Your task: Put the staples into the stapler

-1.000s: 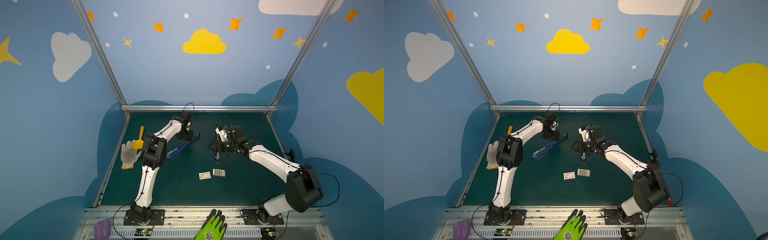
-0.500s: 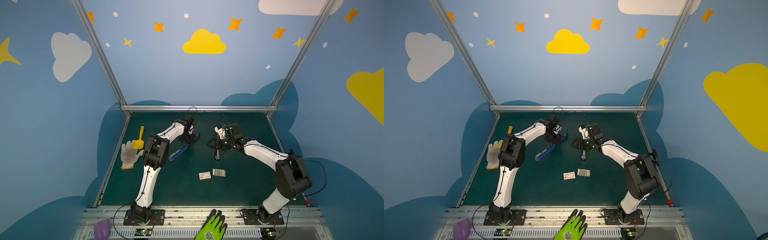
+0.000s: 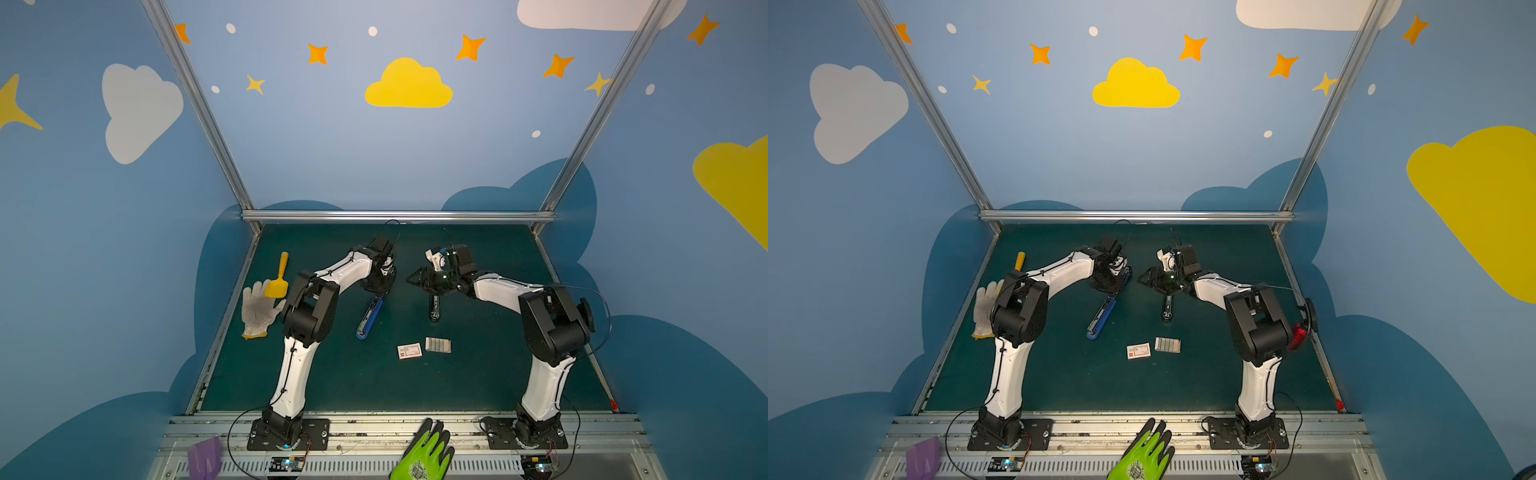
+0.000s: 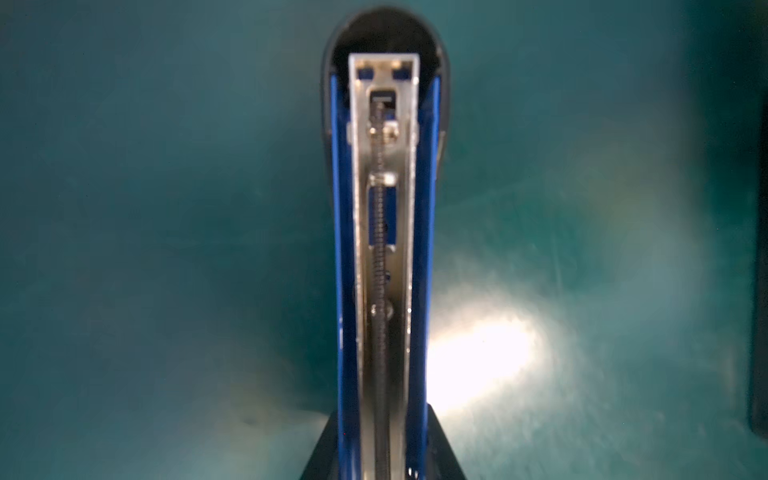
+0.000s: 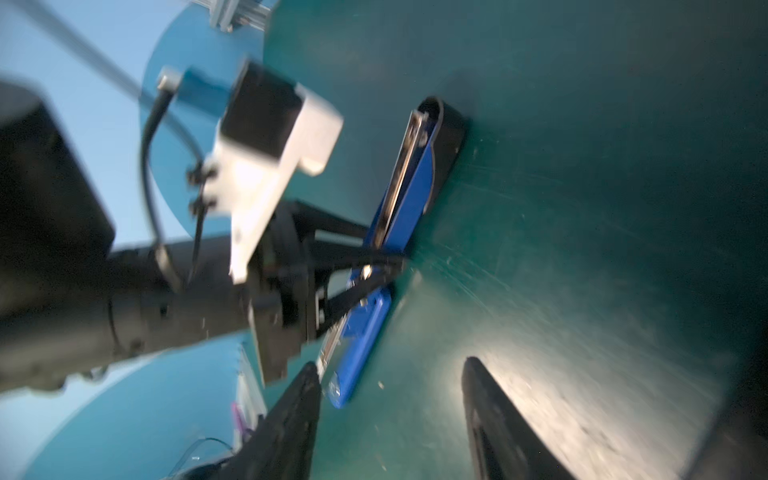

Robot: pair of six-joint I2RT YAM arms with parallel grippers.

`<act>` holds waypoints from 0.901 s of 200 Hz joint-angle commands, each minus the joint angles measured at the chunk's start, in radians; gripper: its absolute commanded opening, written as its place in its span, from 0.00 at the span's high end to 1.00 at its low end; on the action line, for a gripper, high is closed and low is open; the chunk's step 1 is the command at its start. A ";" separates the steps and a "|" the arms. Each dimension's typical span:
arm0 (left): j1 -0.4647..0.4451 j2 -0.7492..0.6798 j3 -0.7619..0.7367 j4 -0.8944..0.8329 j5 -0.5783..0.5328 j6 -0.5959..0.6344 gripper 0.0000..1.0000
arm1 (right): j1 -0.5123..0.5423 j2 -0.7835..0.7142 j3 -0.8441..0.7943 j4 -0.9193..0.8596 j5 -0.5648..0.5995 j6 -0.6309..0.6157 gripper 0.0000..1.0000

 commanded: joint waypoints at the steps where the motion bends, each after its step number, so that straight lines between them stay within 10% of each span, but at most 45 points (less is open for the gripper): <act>1: -0.007 -0.096 -0.040 0.063 -0.023 0.009 0.89 | -0.004 0.062 0.061 0.107 -0.071 0.089 0.39; 180: -0.063 -0.220 -0.169 0.165 -0.049 0.002 0.93 | 0.010 0.377 0.283 0.383 -0.187 0.364 0.51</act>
